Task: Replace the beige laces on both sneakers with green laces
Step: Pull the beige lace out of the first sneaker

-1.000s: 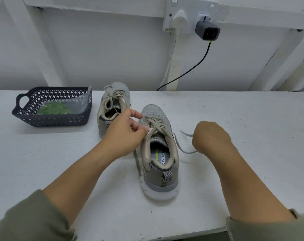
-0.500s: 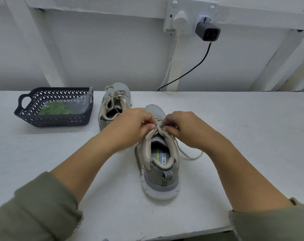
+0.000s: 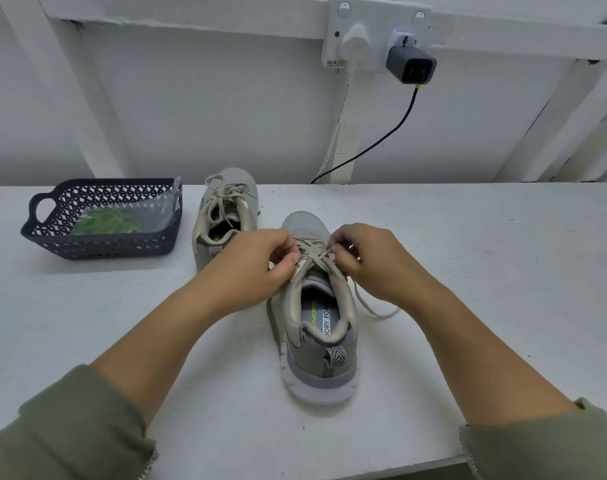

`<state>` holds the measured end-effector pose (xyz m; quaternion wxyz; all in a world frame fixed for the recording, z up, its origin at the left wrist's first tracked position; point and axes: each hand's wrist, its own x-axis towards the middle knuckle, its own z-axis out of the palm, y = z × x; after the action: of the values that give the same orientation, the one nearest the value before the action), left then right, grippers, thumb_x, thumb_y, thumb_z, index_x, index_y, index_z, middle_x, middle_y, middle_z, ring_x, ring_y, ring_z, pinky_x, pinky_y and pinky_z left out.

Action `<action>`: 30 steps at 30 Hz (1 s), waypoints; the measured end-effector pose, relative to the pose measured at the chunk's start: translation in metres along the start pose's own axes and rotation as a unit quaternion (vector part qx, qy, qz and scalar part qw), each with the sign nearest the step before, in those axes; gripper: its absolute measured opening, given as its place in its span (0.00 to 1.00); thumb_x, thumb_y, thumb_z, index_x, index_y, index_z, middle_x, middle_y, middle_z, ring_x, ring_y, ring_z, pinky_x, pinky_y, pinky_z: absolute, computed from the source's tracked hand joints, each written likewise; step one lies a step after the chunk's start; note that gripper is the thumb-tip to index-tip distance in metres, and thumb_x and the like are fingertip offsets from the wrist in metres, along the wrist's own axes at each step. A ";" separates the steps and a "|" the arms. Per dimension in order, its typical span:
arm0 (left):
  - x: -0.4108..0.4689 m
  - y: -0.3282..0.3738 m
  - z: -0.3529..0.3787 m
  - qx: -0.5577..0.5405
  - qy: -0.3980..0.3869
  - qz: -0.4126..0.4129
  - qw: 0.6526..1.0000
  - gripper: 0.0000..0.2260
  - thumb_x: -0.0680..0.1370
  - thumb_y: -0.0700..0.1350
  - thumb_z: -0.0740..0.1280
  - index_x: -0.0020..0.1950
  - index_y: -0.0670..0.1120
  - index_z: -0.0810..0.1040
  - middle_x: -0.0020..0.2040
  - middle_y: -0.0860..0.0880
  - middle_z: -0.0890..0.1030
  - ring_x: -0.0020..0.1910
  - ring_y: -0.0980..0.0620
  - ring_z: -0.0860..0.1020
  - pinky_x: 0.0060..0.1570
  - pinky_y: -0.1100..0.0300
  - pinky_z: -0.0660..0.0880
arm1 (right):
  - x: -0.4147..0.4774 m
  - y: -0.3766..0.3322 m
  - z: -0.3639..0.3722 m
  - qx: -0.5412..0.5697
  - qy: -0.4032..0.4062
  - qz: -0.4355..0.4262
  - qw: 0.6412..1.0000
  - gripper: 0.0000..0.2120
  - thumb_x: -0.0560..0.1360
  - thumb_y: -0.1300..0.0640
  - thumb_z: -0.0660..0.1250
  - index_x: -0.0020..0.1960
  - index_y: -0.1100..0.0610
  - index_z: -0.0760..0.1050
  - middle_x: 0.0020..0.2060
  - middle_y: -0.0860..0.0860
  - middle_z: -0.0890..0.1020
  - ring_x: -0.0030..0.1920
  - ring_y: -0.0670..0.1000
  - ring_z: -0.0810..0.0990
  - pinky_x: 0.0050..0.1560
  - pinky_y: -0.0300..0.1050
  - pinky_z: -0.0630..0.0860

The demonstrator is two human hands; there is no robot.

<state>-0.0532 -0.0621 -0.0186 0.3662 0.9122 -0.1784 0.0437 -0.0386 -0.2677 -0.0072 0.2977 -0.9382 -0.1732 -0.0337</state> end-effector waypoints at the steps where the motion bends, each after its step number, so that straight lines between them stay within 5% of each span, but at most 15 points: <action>1: 0.000 -0.001 0.000 -0.001 -0.002 0.000 1.000 0.04 0.78 0.47 0.65 0.44 0.53 0.77 0.39 0.57 0.80 0.39 0.60 0.78 0.41 0.59 0.78 | 0.001 0.003 0.004 0.022 0.027 0.048 0.998 0.06 0.77 0.59 0.61 0.45 0.56 0.77 0.40 0.47 0.81 0.42 0.48 0.81 0.44 0.45 0.75; 4: 0.000 -0.002 0.002 0.000 -0.006 0.002 1.000 0.04 0.78 0.48 0.64 0.44 0.52 0.78 0.40 0.57 0.80 0.41 0.59 0.78 0.42 0.57 0.78 | -0.001 0.008 0.008 0.063 0.040 0.139 0.987 0.06 0.77 0.56 0.61 0.47 0.55 0.77 0.45 0.49 0.82 0.43 0.50 0.82 0.46 0.48 0.78; 7: 0.000 -0.003 0.001 -0.008 -0.006 0.000 1.000 0.04 0.78 0.47 0.65 0.44 0.52 0.78 0.39 0.58 0.80 0.40 0.60 0.78 0.42 0.57 0.79 | -0.001 0.003 -0.004 0.055 -0.012 0.007 0.998 0.13 0.79 0.55 0.64 0.62 0.46 0.77 0.53 0.42 0.76 0.46 0.41 0.79 0.49 0.36 0.74; 10: 0.000 -0.002 -0.001 -0.002 -0.007 0.000 1.000 0.04 0.78 0.47 0.65 0.44 0.53 0.78 0.40 0.58 0.80 0.40 0.60 0.78 0.43 0.57 0.79 | 0.003 0.002 -0.009 -0.004 -0.023 -0.059 0.998 0.08 0.77 0.56 0.67 0.54 0.51 0.82 0.45 0.47 0.80 0.44 0.45 0.77 0.46 0.37 0.72; 16: -0.001 -0.002 0.000 -0.006 -0.008 -0.003 1.000 0.04 0.78 0.48 0.65 0.45 0.52 0.78 0.41 0.57 0.80 0.41 0.58 0.79 0.44 0.54 0.78 | -0.001 0.017 0.005 -0.159 -0.025 0.118 0.980 0.11 0.81 0.56 0.57 0.57 0.59 0.74 0.57 0.55 0.73 0.46 0.54 0.75 0.45 0.43 0.69; 18: -0.001 -0.002 0.000 -0.006 -0.008 -0.004 1.000 0.04 0.78 0.48 0.65 0.45 0.53 0.78 0.41 0.57 0.80 0.42 0.59 0.79 0.44 0.55 0.78 | -0.003 0.010 0.000 -0.074 0.010 0.024 0.997 0.14 0.80 0.56 0.60 0.65 0.53 0.74 0.58 0.50 0.71 0.51 0.48 0.74 0.48 0.35 0.66; 20: 0.000 -0.001 -0.001 -0.003 -0.006 -0.006 1.000 0.04 0.78 0.48 0.65 0.44 0.53 0.78 0.40 0.58 0.80 0.41 0.61 0.78 0.43 0.57 0.78 | -0.001 0.001 -0.005 -0.039 -0.010 -0.067 0.997 0.12 0.79 0.56 0.65 0.61 0.51 0.78 0.53 0.47 0.75 0.50 0.43 0.73 0.48 0.30 0.65; 22: 0.000 0.000 -0.001 0.003 -0.006 -0.009 1.000 0.04 0.78 0.47 0.65 0.44 0.54 0.78 0.40 0.58 0.80 0.41 0.62 0.78 0.43 0.60 0.77 | 0.003 0.000 -0.004 -0.062 -0.013 -0.092 0.994 0.09 0.77 0.57 0.67 0.55 0.53 0.82 0.47 0.49 0.79 0.46 0.46 0.75 0.47 0.35 0.69; 27: 0.000 -0.002 -0.002 0.005 -0.013 -0.019 1.000 0.05 0.78 0.49 0.65 0.43 0.55 0.77 0.40 0.58 0.81 0.40 0.60 0.78 0.44 0.56 0.78 | 0.002 0.023 0.000 -0.149 0.031 0.150 0.977 0.08 0.77 0.59 0.62 0.51 0.58 0.79 0.51 0.55 0.78 0.41 0.51 0.74 0.35 0.41 0.68; 30: 0.001 -0.001 -0.002 0.004 -0.014 -0.020 1.000 0.05 0.77 0.49 0.65 0.42 0.54 0.77 0.39 0.58 0.81 0.39 0.60 0.78 0.44 0.54 0.79 | -0.003 0.017 -0.006 -0.083 0.010 0.047 0.995 0.15 0.79 0.56 0.64 0.65 0.48 0.75 0.60 0.46 0.70 0.51 0.44 0.71 0.50 0.36 0.66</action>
<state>-0.0516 -0.0602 -0.0179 0.3612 0.9174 -0.1653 0.0248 -0.0356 -0.2853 -0.0121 0.2217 -0.9665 -0.1222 -0.0433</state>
